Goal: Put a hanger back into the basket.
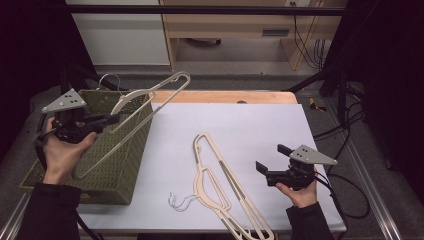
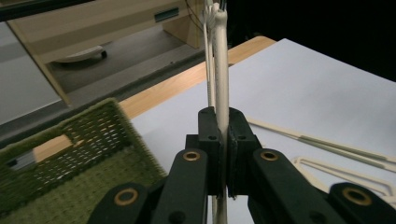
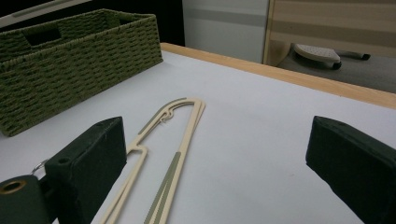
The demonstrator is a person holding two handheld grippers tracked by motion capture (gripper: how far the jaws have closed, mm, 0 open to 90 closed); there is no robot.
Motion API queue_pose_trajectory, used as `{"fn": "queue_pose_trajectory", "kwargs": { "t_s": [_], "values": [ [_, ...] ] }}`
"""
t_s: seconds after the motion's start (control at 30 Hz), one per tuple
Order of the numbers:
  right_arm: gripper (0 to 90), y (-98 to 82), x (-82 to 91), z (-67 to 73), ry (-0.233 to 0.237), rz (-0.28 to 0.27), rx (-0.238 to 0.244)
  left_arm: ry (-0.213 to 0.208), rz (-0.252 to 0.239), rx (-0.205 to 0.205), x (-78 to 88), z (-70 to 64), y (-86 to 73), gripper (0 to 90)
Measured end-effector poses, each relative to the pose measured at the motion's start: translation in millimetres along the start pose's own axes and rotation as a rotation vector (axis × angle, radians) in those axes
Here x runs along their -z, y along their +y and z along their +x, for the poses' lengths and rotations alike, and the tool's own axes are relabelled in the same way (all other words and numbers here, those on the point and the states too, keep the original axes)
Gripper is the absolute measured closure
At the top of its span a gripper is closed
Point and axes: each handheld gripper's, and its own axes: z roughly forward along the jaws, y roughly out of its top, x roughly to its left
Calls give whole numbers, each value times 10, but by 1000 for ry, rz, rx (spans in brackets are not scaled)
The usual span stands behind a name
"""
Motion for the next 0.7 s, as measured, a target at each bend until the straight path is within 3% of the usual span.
{"fn": "queue_pose_trajectory", "kwargs": {
  "t_s": [0.3, 0.7],
  "values": [
    [56, -6, -19, 11, -1, 6, -6, 50, 3, 17, 164, 335, -142, 865],
    [56, -10, -25, 11, 1, 11, -1, 100, 23, 59, 343, 723, -468, 865]
  ]
}}
